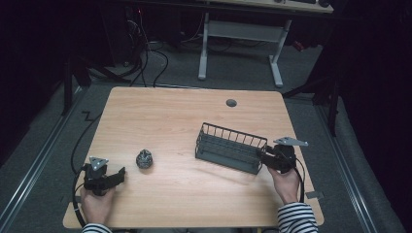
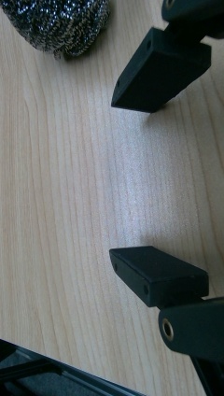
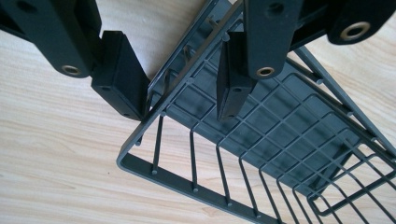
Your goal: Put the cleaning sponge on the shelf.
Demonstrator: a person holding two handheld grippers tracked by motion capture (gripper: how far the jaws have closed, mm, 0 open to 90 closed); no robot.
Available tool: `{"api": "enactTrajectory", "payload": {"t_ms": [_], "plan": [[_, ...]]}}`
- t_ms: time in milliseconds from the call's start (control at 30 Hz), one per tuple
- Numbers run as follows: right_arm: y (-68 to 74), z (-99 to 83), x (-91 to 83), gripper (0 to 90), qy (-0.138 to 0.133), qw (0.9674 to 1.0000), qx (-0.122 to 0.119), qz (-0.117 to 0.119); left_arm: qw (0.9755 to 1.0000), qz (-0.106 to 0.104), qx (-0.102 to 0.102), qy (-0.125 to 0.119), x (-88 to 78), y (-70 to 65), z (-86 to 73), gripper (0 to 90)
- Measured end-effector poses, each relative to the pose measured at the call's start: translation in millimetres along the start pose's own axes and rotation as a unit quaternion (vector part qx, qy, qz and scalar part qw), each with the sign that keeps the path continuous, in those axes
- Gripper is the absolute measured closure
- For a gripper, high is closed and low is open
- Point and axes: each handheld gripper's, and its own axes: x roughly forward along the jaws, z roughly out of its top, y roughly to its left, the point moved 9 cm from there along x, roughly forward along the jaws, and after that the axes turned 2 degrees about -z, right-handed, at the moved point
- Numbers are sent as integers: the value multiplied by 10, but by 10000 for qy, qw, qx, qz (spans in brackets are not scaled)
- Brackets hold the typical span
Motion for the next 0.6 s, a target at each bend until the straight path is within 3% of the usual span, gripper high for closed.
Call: {"api": "enactTrajectory", "payload": {"t_ms": [333,500,600], "plan": [[-18,-33,-54,452,-103,9998,153,55,10000,-39,17,24,3,-9,0,219],[-29,-31,-121,434,-254,9994,204,81,10000,-65,48,27,10,-16,0,194],[-65,-41,-242,425,-517,9980,326,163,10000,-83,28,27,6,-16,0,197]]}}
